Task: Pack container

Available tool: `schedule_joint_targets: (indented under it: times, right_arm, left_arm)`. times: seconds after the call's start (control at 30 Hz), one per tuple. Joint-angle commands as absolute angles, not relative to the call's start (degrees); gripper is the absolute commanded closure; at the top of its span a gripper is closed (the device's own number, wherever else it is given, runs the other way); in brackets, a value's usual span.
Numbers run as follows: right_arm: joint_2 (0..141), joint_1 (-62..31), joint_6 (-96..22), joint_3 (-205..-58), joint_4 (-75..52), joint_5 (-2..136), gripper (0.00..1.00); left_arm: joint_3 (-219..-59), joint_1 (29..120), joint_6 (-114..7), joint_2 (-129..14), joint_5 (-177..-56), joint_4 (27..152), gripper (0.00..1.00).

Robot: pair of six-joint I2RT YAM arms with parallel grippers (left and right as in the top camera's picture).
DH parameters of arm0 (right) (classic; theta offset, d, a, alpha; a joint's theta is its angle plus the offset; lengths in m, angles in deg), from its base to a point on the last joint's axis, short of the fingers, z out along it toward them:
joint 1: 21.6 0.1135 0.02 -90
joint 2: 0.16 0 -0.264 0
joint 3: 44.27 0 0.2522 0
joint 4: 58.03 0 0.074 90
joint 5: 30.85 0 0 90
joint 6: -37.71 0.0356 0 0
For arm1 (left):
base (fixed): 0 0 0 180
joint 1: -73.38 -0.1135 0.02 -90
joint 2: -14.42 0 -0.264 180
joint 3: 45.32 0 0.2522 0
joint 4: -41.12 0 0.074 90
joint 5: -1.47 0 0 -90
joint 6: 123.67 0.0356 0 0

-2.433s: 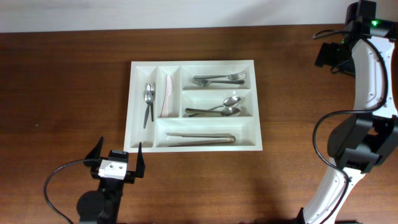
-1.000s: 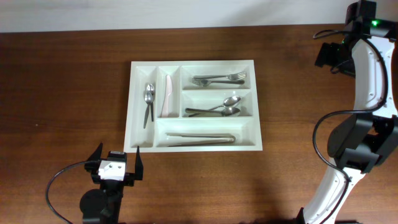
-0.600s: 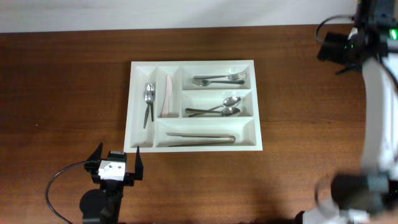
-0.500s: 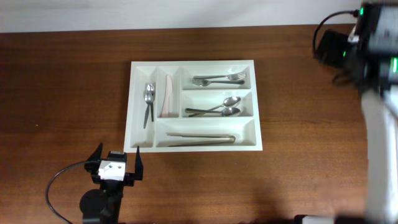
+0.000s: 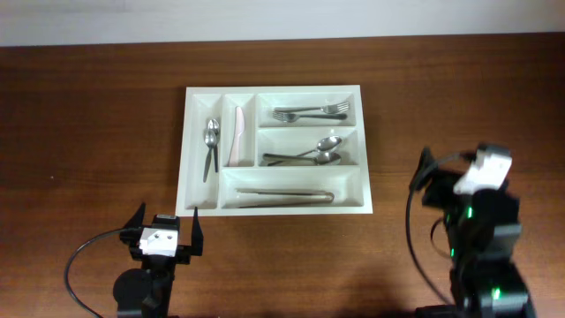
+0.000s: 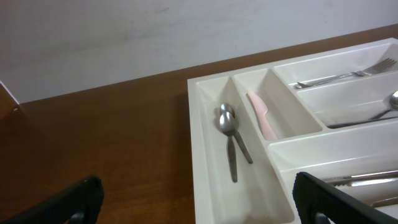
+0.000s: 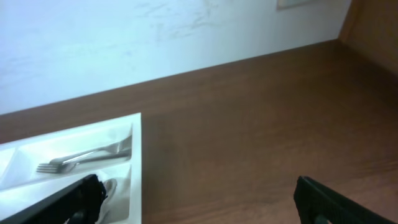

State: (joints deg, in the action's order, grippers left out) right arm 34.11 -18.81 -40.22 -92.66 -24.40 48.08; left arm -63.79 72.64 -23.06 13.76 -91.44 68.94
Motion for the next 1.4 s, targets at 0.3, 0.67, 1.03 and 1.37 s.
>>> schedule_joint_targets:
  times: [0.3, 0.67, 1.03, 1.37]
  right_arm:
    - [13.38, -18.33, -39.84, -74.33, -27.24, 50.60, 0.01]
    - [4.62, -18.33, -39.84, -67.07, -27.17, 51.05, 0.01]
    - [1.19, -18.22, -40.48, -63.22, -27.19, 54.55, 0.01]
    - [0.03, -18.22, -43.08, -63.22, -27.06, 55.99, 0.01]
  left_arm:
    - [-63.40, 72.40, -23.76, 14.13, -91.09, 68.81, 0.01]
    - [-63.40, 72.40, -23.76, 14.13, -91.07, 68.81, 0.01]
    - [-63.40, 72.40, -23.76, 14.13, -91.09, 68.81, 0.01]
    - [-63.40, 72.40, -23.76, 14.13, -91.07, 68.81, 0.01]
